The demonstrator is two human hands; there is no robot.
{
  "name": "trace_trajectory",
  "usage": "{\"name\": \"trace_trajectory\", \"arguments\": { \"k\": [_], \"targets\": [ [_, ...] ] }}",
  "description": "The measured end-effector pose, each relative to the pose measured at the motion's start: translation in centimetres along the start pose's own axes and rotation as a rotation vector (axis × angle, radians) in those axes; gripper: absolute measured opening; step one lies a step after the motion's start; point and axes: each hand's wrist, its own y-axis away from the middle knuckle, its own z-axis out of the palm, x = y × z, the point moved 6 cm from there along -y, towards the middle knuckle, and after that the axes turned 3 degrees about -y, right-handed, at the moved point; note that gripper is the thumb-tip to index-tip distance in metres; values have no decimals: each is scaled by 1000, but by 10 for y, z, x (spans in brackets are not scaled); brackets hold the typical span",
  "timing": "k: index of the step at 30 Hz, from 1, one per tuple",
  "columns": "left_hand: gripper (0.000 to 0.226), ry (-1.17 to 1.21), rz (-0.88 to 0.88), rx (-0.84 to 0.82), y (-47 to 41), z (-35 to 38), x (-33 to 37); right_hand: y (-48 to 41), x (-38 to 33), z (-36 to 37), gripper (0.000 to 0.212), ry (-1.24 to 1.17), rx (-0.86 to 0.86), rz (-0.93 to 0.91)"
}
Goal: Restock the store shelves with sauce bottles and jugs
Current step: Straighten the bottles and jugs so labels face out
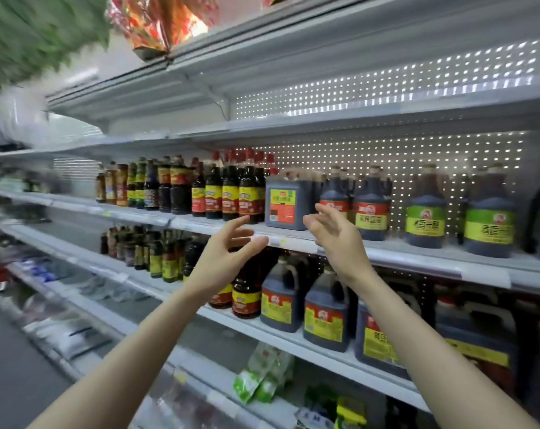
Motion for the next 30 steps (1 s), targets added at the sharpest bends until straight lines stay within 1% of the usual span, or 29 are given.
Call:
{"name": "trace_trajectory", "arguments": {
  "k": [5,8,11,13,15,18,21,27,30],
  "targets": [
    [72,-47,-38,140,10,-106,-33,-10,-15,108,54,-48,-106,-19],
    [67,-46,-39,191,9,-145,-51,-21,-15,159,62,-77,-151,-27],
    [57,-42,-43,221,-1,-176,-75,-36,-8,202,56,-96,-178,-36],
    [59,-60,-55,233,-10,-197,-94,-49,0,231,53,-99,-195,-41],
    [61,-75,-75,235,-21,-215,-118,-62,10,259,55,-110,-199,-43],
    [56,-85,-95,225,-44,-236,-160,-83,34,301,54,-139,-207,-45],
    [57,-115,-105,179,-78,-253,-202,-110,64,338,54,-141,-197,-45],
    [59,-96,-124,100,-158,-285,-269,-179,120,396,51,-170,-139,28],
    [62,-69,-134,71,-198,-298,-309,-211,151,421,51,-141,-110,58]
  ]
}}
